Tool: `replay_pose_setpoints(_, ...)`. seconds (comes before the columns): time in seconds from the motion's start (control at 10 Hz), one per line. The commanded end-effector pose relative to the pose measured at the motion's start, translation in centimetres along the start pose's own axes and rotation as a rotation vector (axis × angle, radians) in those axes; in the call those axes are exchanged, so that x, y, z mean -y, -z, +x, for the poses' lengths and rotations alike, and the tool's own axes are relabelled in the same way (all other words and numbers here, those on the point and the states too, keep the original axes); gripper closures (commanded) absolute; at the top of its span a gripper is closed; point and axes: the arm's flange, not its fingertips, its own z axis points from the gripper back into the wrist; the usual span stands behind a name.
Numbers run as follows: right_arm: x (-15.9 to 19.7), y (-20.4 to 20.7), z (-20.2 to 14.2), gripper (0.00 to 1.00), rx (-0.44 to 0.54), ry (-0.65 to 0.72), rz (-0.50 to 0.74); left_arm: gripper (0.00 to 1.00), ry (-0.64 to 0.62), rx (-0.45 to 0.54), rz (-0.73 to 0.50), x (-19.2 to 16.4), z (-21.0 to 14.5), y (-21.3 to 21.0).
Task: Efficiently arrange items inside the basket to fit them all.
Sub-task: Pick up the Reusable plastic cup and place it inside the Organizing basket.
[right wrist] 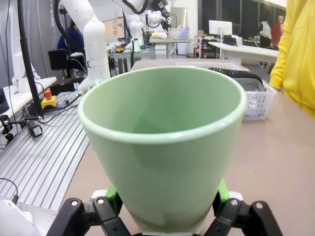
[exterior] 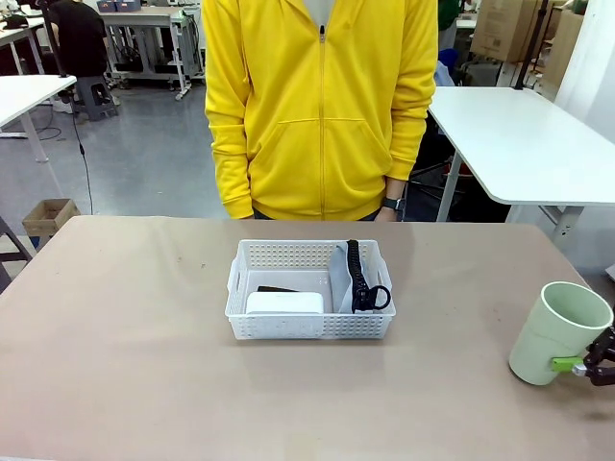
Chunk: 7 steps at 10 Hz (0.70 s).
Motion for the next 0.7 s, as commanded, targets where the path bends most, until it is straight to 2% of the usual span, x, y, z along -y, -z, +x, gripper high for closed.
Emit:
replay_pose_setpoints(0.0,-5.1,1.5,1.3,1.00,0.065,0.021,0.013,0.00,0.000,0.013,-0.016,0.4,0.1,0.1)
replay_pose_setpoints(0.1,-5.5,0.9,3.1,0.71,0.078,0.040,0.013,0.00,0.000,0.013,-0.016,0.4,0.1,0.1)
replay_pose_setpoints(0.2,-6.0,0.1,6.6,1.00,0.047,0.061,0.010,0.00,0.000,0.013,-0.016,0.4,0.1,0.1)
replay_pose_setpoints(0.4,-5.8,0.1,12.6,1.00,-0.084,0.091,0.056,0.00,0.000,0.013,-0.016,0.4,0.1,0.1)
replay_pose_setpoints(0.5,-5.8,0.9,15.7,0.72,-0.154,0.051,0.047,0.00,0.000,0.013,-0.016,0.4,0.1,0.1)
replay_pose_setpoints(0.6,-5.8,2.3,18.9,0.72,-0.220,0.035,0.047,0.00,0.000,0.013,-0.016,0.4,0.1,0.1)
